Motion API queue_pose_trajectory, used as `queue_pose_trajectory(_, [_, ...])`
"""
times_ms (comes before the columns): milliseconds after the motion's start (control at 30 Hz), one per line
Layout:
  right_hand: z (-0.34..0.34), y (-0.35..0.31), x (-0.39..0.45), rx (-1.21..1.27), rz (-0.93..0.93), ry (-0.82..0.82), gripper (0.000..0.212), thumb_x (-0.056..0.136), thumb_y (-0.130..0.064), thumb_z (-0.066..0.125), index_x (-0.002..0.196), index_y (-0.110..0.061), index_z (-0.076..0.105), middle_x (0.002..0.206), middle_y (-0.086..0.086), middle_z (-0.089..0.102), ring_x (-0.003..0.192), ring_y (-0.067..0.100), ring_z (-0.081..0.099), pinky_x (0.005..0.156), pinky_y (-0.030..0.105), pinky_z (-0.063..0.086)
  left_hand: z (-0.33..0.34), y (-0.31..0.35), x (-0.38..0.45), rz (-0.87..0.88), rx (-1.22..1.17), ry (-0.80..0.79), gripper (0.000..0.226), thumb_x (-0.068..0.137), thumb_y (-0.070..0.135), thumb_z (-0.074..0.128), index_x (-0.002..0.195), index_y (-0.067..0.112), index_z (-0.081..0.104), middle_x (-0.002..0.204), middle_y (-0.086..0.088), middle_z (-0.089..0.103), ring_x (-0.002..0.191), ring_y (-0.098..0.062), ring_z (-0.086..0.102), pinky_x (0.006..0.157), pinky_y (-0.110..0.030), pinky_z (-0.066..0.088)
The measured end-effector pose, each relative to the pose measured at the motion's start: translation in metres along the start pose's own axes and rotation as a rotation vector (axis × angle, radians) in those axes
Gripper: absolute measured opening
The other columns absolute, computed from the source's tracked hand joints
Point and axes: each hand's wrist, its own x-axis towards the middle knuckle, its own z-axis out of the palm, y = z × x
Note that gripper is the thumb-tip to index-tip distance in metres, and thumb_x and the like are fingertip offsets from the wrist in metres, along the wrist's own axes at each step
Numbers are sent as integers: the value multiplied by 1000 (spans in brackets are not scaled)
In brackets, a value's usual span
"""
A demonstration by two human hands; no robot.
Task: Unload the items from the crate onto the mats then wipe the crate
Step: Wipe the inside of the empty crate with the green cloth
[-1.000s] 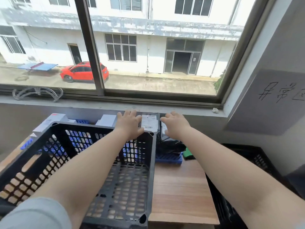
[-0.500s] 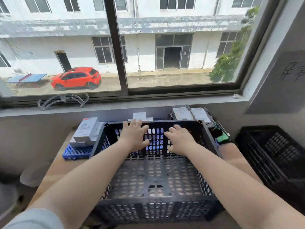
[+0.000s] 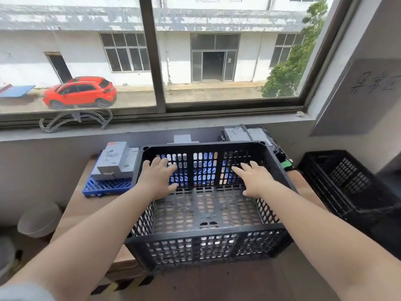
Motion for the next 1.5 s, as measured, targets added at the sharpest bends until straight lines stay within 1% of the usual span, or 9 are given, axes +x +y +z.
queue_pose_trajectory(100, [-2, -8, -1, 56, -34, 53, 91, 86, -37, 64, 155, -32, 6, 159, 5, 20, 145, 34, 14, 112, 46, 31, -1, 27, -11, 31, -111, 2, 64, 89, 67, 44, 143, 33, 39, 145, -2, 40, 135, -25, 32, 107, -48, 29])
queue_pose_trajectory(367, [-13, -22, 18, 26, -131, 120, 79, 88, -33, 61, 152, -28, 16, 154, 5, 28, 140, 31, 23, 108, 44, 35, 4, 63, -33, 12, -185, -45, 64, 89, 68, 43, 142, 33, 40, 145, -1, 41, 134, -24, 34, 109, -48, 27])
queue_pose_trajectory(567, [-3, -19, 52, 24, -279, 155, 79, 86, -34, 63, 152, -30, 19, 156, 2, 29, 145, 31, 19, 118, 47, 18, 3, 77, -18, -134, -135, -60, 64, 89, 67, 43, 143, 31, 40, 144, -3, 43, 133, -26, 35, 108, -50, 26])
queue_pose_trajectory(767, [-18, 17, 94, -22, -483, 183, 79, 85, -29, 63, 152, -31, 22, 158, 3, 25, 147, 31, 14, 119, 45, 18, -8, 104, 4, -423, -128, -162, 64, 89, 65, 44, 142, 29, 39, 141, -5, 44, 131, -27, 37, 106, -53, 29])
queue_pose_trajectory(933, [-30, 40, 128, -227, -609, 284, 85, 88, -26, 63, 154, -32, 10, 161, 5, 9, 147, 35, 6, 119, 46, 14, -25, 132, 12, -766, -119, -217, 47, 93, 44, 48, 134, 24, 43, 136, -9, 46, 128, -31, 38, 108, -57, 25])
queue_pose_trajectory(1033, [-28, 40, 145, -210, -665, 334, 95, 86, -19, 60, 154, -34, -4, 160, 8, 8, 142, 38, 17, 118, 46, 19, -29, 154, 8, -1009, -165, -178, 48, 91, 40, 50, 135, 21, 39, 136, -12, 47, 126, -33, 40, 107, -53, 29])
queue_pose_trajectory(1133, [-25, 31, 157, -219, -752, 373, 95, 86, -16, 58, 153, -35, -7, 156, 12, 14, 134, 38, 28, 114, 45, 26, -30, 175, 0, -1181, -165, -186, 48, 87, 35, 51, 132, 21, 40, 136, -12, 47, 126, -33, 39, 106, -54, 28])
queue_pose_trajectory(1333, [-24, 9, 171, -136, -780, 412, 91, 89, -19, 52, 154, -31, -10, 160, 13, 9, 138, 36, 25, 111, 45, 28, -27, 220, -18, -1350, -189, -223, 45, 89, 38, 51, 129, 19, 46, 145, -16, 39, 137, -37, 27, 114, -60, 16])
queue_pose_trajectory(1500, [-17, 6, 178, -175, -788, 353, 90, 90, -25, 50, 152, -33, -14, 162, 11, -11, 147, 37, 5, 117, 51, 16, -19, 244, -23, -1416, -256, -252, 48, 92, 35, 48, 137, 18, 43, 149, -16, 34, 145, -39, 15, 118, -60, 7])
